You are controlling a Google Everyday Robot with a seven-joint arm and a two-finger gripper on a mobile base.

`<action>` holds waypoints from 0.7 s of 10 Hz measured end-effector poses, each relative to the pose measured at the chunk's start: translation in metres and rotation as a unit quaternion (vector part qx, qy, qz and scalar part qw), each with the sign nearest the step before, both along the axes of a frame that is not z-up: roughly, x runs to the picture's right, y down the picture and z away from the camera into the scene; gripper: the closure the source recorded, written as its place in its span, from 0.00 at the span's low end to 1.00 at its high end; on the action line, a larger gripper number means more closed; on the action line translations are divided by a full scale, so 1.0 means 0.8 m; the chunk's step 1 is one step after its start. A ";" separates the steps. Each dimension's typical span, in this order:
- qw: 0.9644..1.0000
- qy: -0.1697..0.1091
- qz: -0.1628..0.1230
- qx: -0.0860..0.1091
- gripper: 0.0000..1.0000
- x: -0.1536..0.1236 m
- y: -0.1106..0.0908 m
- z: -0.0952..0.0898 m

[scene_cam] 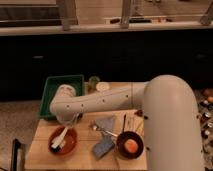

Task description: Wipe red bowl with brush

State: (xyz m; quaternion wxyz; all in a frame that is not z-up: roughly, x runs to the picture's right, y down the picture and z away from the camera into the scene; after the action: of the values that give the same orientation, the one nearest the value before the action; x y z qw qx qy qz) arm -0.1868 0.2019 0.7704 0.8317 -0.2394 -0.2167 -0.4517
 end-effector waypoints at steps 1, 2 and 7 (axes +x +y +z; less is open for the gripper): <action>1.000 0.008 0.010 -0.004 1.00 0.016 0.002 0.003; 1.000 0.018 0.021 -0.007 1.00 0.033 0.001 0.007; 0.999 0.042 0.032 -0.009 1.00 0.048 -0.031 0.033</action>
State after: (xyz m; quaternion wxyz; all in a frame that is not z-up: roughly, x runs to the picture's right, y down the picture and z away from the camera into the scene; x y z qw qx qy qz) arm -0.1481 0.1774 0.7966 0.8521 -0.2581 -0.1935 -0.4122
